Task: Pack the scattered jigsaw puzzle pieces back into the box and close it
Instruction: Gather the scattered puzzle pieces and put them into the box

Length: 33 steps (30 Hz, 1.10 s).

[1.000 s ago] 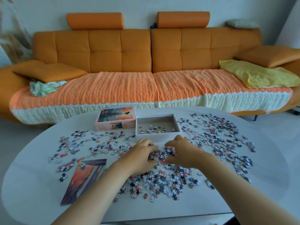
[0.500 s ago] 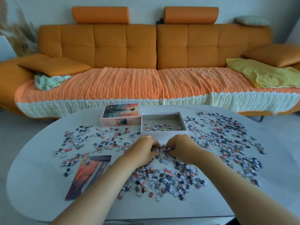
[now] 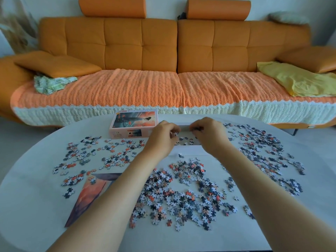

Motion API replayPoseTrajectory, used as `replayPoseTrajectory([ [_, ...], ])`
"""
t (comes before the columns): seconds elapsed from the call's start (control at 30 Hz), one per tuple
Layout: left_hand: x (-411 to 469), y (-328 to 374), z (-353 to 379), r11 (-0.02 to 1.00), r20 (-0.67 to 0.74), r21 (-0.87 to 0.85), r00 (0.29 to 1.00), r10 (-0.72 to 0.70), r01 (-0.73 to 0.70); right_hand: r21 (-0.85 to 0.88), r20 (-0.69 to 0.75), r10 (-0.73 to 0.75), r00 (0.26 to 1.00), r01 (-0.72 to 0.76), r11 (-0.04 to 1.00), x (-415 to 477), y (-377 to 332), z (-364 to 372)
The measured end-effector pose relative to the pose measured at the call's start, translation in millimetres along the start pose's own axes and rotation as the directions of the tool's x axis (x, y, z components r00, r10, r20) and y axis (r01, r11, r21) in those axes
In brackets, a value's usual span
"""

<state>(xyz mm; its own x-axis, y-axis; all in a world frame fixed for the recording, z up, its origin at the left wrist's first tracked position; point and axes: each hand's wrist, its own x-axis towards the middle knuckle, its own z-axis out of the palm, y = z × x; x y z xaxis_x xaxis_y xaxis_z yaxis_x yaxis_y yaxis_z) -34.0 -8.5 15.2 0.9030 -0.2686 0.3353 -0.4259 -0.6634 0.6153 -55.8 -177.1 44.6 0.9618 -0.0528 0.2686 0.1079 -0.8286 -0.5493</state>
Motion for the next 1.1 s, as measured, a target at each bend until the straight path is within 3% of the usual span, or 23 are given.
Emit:
replayPoseTrajectory([
  [0.13, 2, -11, 9, 0.990, 0.096, 0.133, 0.995, 0.028, -0.040, -0.080, 0.255, 0.009, 0.967, 0.012, 0.997, 1, 6, 10],
  [0.37, -4, -13, 0, 0.985, 0.126, 0.146, 0.989, 0.078, -0.096, 0.038, 0.069, 0.026, 0.997, -0.029, 0.999, -1, 7, 5],
  [0.6, -28, 0, -6, 0.965, 0.063, 0.118, 0.971, 0.229, -0.235, -0.017, 0.120, -0.029, 0.992, 0.031, 0.999, -18, 6, -4],
  [0.67, -40, 7, -6, 0.959, 0.171, 0.128, 0.958, 0.230, -0.253, -0.043, 0.189, -0.091, 0.978, 0.101, 0.994, -29, 1, -10],
  [0.73, -50, 8, -1, 0.953, 0.344, 0.194, 0.926, 0.157, -0.234, -0.145, 0.364, -0.100, 0.926, 0.162, 0.976, -42, -1, -15],
  [0.83, -60, 5, 10, 0.909, 0.505, 0.326, 0.861, 0.064, -0.259, -0.340, 0.569, 0.040, 0.821, 0.190, 0.921, -60, 8, -14],
  [0.93, -64, 5, 13, 0.937, 0.482, 0.261, 0.873, 0.081, -0.231, -0.357, 0.616, 0.059, 0.786, 0.212, 0.910, -68, 13, -6],
  [1.1, -66, 8, 4, 0.964, 0.444, 0.183, 0.891, 0.095, -0.194, -0.254, 0.577, 0.027, 0.816, 0.149, 0.956, -70, 14, -6],
])
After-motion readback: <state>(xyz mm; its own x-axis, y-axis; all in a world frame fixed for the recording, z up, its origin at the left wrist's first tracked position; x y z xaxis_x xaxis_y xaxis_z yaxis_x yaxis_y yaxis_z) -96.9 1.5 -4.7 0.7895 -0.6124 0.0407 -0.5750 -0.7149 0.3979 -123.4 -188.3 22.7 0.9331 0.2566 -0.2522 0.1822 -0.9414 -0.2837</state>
